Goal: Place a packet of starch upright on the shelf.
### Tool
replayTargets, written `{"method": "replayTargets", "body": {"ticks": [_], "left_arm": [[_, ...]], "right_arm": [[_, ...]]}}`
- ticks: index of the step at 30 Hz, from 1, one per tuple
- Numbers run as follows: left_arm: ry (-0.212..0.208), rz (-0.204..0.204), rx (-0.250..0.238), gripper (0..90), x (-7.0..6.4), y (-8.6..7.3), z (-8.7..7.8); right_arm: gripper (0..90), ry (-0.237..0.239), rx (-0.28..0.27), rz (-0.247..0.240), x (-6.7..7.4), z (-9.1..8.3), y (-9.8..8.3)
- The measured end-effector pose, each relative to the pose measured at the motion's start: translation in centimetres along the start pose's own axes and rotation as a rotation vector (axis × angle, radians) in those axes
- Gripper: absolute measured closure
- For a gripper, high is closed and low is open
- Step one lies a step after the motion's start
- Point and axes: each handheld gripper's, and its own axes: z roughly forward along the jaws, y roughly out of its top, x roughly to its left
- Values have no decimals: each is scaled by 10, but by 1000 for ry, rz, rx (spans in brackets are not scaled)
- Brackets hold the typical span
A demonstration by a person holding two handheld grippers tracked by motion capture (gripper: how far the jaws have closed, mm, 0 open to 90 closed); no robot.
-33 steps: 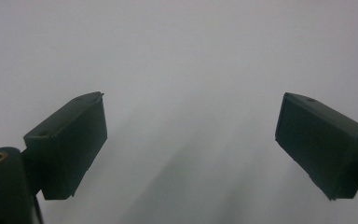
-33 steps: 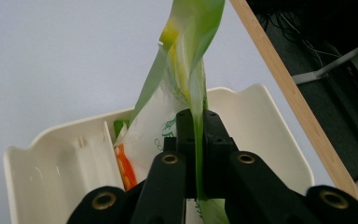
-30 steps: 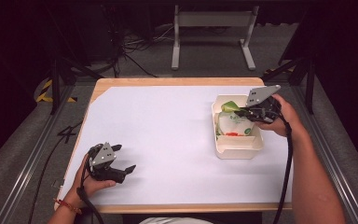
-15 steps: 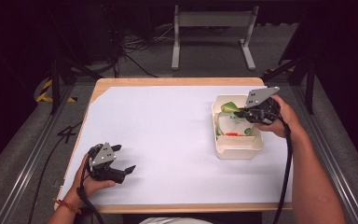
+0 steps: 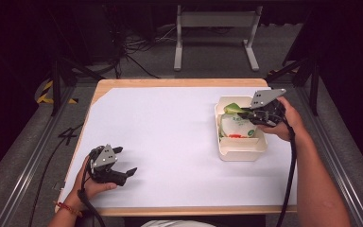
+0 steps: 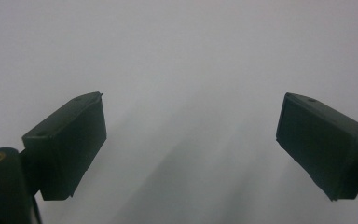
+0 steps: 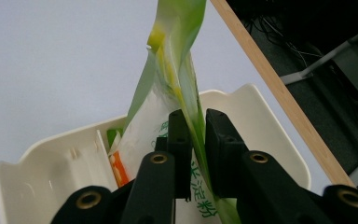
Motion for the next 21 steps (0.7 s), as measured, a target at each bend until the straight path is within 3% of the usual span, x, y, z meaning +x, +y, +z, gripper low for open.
{"method": "replayTargets", "body": {"ticks": [9, 21], "left_arm": [[-1, -2, 9, 93, 2, -1, 2], [3, 1, 18, 94, 2, 0, 3]], "right_arm": [[720, -38, -11, 17, 0, -9, -2], [590, -97, -63, 85, 1, -25, -9]]}}
